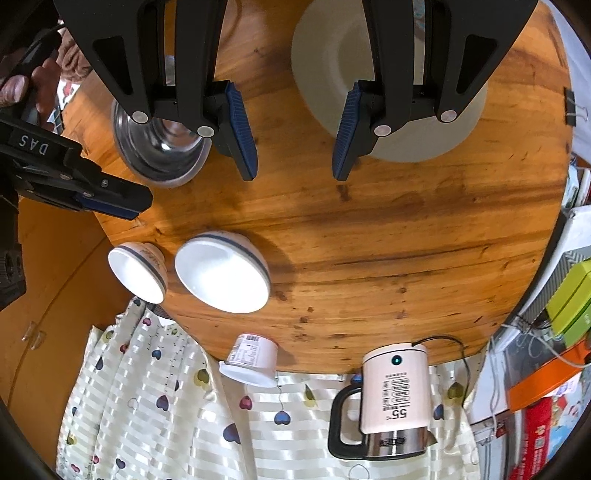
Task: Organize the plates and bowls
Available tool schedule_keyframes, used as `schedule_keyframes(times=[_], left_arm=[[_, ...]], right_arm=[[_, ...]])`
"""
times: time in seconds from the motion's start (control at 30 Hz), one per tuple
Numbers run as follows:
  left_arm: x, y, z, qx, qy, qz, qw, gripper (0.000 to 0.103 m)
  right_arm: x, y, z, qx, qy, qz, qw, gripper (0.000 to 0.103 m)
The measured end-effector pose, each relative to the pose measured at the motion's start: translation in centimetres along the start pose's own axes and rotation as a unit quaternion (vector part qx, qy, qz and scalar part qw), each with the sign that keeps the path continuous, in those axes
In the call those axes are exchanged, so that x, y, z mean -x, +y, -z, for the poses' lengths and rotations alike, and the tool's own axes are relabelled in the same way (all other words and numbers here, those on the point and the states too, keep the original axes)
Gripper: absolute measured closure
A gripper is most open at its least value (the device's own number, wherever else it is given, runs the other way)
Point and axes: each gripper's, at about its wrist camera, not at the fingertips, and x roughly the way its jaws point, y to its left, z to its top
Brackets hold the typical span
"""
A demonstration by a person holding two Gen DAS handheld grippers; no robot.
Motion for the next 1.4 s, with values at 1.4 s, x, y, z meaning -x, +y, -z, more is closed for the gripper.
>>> schedule_keyframes(times=[1.4], left_arm=[[-9.6,-3.2,-8.0,0.016,0.039,0.040,0.9983,0.060]], right_arm=[[-5.9,-6.8,-6.0,-0.086,0.002,0.023,0.996,0.082]])
